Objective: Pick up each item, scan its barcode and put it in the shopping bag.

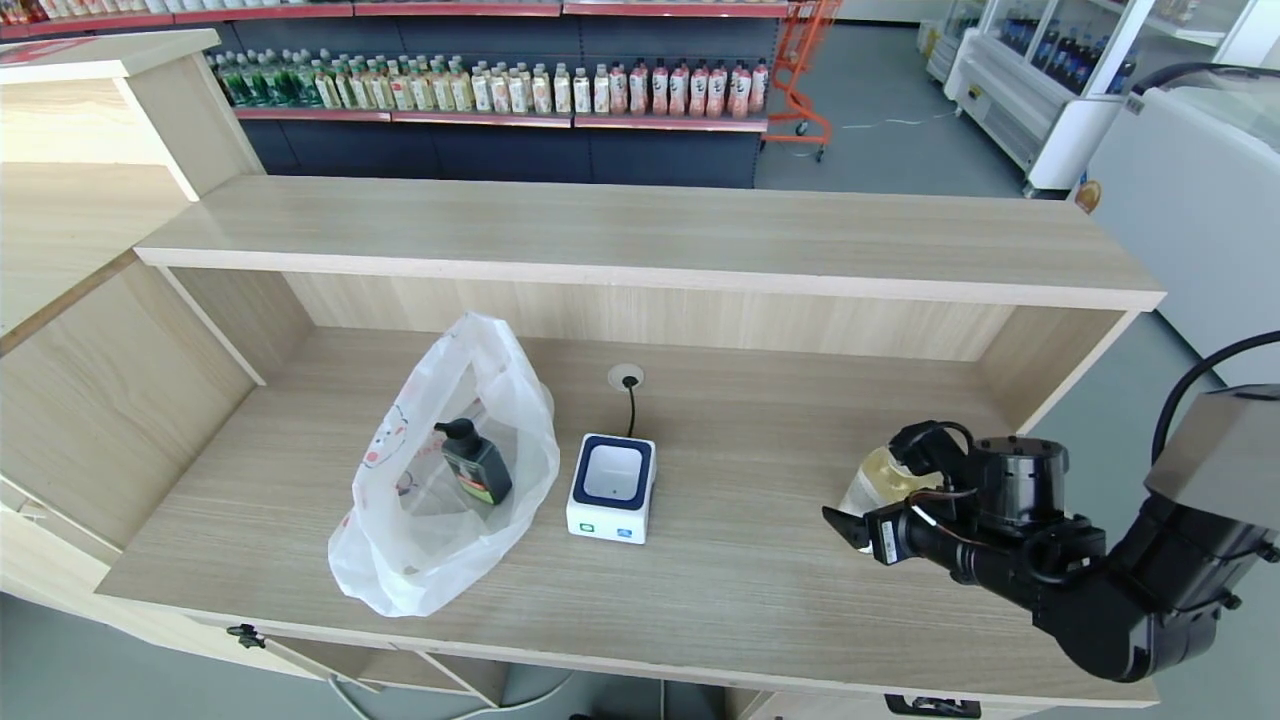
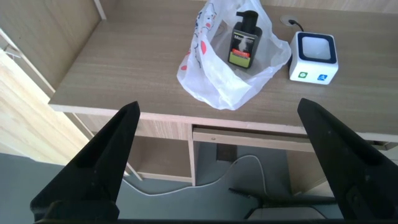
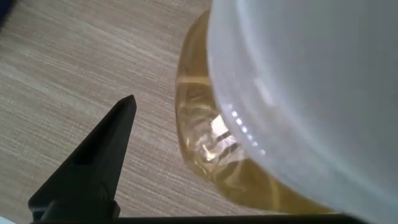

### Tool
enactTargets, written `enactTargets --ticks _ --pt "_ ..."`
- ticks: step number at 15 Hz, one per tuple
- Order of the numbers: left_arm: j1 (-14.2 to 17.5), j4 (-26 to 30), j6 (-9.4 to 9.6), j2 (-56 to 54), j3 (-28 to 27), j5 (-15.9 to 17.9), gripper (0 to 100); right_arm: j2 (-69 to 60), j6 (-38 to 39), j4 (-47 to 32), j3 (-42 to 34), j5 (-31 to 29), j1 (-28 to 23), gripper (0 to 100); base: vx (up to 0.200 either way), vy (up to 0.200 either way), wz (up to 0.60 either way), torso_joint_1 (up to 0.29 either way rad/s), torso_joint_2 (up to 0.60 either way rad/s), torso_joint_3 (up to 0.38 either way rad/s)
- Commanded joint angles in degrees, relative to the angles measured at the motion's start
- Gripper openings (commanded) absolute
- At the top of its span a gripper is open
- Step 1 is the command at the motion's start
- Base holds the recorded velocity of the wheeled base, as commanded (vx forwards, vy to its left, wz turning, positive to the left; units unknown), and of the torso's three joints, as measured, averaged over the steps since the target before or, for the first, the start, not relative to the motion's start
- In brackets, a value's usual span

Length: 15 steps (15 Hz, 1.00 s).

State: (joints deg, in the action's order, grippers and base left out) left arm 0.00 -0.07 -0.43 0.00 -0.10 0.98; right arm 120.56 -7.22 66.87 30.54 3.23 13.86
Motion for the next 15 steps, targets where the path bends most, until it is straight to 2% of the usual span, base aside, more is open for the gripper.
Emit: enactTargets --ticks 1,3,4,13,15 --pt "0.0 0.0 -0.01 0.0 0.0 0.0 100 0.8 -0.7 0.6 1.4 0.6 0.0 100 0.0 0.0 0.0 0.0 0.0 0.0" --pt "0.1 0.0 -0.01 0.0 0.0 0.0 100 1.6 -1.1 0.6 2.2 0.7 0.0 100 0.0 0.0 0.0 0.0 0.0 0.0" --pt "0.0 0.0 -0.01 0.0 0.0 0.0 100 2.0 -1.4 1.2 2.3 0.7 0.0 0 0.0 0.0 0.0 0.0 0.0 0.0" --pt "0.0 0.0 -0.01 0.0 0.0 0.0 100 3.2 -3.9 2.7 4.4 0.6 0.0 0 0.0 0.0 0.0 0.0 0.0 0.0" --pt "0.0 0.0 -0.01 0.0 0.0 0.0 100 0.7 -1.0 2.9 4.6 3.6 0.0 0 0.0 0.0 0.0 0.0 0.0 0.0"
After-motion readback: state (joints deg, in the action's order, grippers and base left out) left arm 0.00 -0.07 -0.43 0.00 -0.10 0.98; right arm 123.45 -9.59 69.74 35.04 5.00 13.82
